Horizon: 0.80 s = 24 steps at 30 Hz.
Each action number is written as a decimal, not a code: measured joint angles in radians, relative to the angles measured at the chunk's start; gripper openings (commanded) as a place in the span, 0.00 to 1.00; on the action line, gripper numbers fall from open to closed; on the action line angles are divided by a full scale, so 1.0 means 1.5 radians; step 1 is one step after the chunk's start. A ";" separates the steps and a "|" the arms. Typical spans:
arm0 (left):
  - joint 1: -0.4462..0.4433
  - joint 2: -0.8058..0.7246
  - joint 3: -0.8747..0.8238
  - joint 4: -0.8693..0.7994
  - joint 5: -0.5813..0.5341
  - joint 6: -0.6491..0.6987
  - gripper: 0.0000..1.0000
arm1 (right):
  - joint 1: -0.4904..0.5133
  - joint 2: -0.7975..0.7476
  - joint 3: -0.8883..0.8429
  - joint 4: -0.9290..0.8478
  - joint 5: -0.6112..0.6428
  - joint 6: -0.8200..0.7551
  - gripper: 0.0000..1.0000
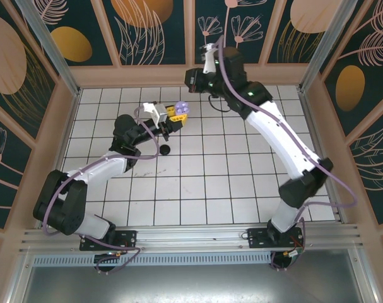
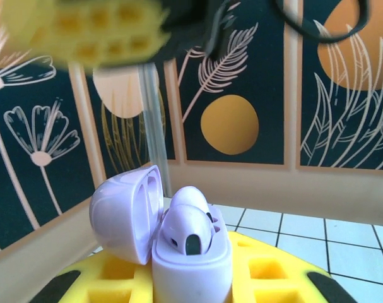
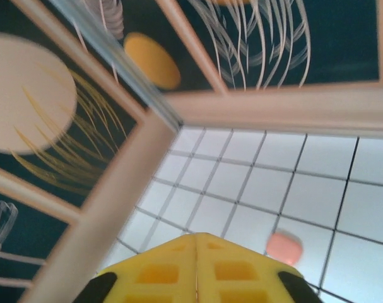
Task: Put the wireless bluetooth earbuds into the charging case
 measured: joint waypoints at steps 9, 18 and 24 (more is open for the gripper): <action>-0.004 0.017 0.012 -0.062 0.016 0.002 0.00 | 0.008 0.031 -0.046 -0.075 -0.031 -0.013 0.00; -0.011 0.066 0.057 -0.078 -0.008 -0.070 0.00 | -0.008 -0.152 -0.229 -0.043 0.022 0.045 0.11; -0.013 0.149 0.055 -0.062 -0.036 -0.263 0.00 | -0.114 -0.280 -0.420 0.013 0.091 0.109 0.21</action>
